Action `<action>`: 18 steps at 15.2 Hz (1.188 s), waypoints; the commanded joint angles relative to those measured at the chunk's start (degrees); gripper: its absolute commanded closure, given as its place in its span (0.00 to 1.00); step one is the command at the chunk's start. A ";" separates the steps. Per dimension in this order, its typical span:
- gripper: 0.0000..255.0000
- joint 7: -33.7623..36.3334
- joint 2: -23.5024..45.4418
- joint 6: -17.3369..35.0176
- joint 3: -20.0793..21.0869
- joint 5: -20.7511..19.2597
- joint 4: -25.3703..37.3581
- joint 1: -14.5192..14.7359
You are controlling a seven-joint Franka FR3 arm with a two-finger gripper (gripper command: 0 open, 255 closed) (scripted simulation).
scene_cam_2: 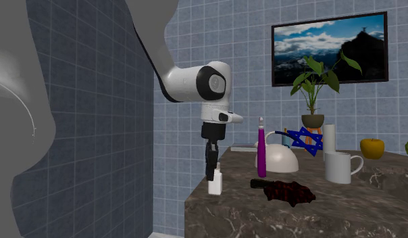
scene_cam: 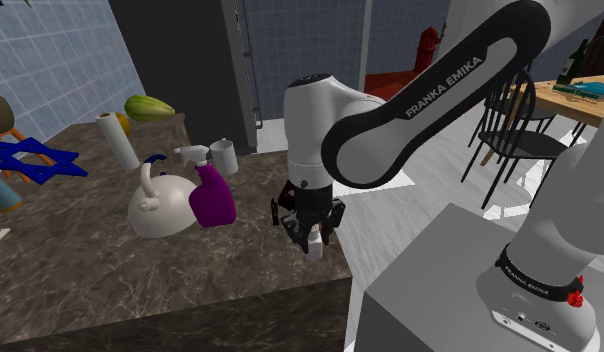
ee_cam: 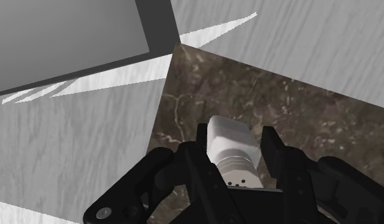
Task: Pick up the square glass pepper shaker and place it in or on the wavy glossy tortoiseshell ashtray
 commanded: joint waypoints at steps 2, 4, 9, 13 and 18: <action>1.00 0.00 0.01 0.00 0.00 0.00 -0.02 0.00; 1.00 0.00 0.01 0.00 0.00 0.00 -0.02 0.00; 1.00 -0.17 -0.59 -0.84 -0.08 0.28 0.28 0.02; 1.00 -0.71 -2.81 -4.24 -0.48 1.19 1.65 0.07; 1.00 -1.17 -5.22 -8.45 -1.05 1.98 3.62 0.13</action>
